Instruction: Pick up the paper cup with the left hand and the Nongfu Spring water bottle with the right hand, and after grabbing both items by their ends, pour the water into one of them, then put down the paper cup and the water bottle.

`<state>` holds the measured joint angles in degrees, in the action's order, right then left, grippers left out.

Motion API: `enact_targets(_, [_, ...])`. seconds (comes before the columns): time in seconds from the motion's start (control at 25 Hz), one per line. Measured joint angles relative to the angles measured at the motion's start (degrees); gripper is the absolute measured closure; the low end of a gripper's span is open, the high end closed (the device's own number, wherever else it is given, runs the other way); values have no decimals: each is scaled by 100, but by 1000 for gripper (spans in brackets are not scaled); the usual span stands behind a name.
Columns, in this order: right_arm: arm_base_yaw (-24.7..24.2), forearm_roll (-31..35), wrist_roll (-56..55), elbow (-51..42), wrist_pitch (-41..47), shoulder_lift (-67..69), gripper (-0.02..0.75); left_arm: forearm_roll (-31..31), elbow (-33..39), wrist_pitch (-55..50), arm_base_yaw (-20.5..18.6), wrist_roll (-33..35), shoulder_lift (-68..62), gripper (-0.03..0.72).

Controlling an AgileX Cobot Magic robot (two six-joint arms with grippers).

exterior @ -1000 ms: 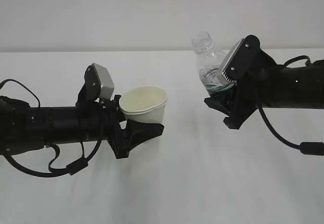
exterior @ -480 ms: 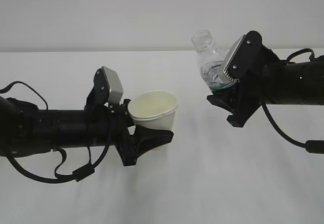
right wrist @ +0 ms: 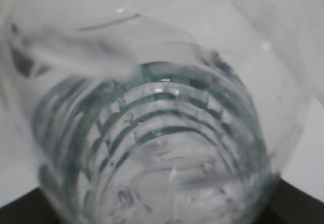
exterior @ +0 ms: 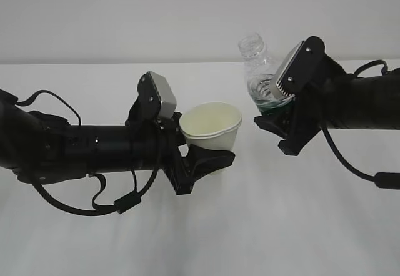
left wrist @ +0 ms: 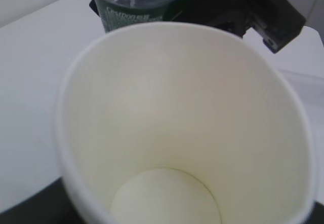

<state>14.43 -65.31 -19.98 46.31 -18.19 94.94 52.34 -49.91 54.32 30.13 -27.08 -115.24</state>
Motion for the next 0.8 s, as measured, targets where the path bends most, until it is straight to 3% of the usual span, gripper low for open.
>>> enact_targets(0.44, [4, -213, -265, 0, -463, 0, 265, -13, 0, -111, 83, 0, 0, 235])
enact_targets(0.8, [4, 254, -234, -280, -630, 0, 265, -25, 0, -111, 96, 0, 0, 235])
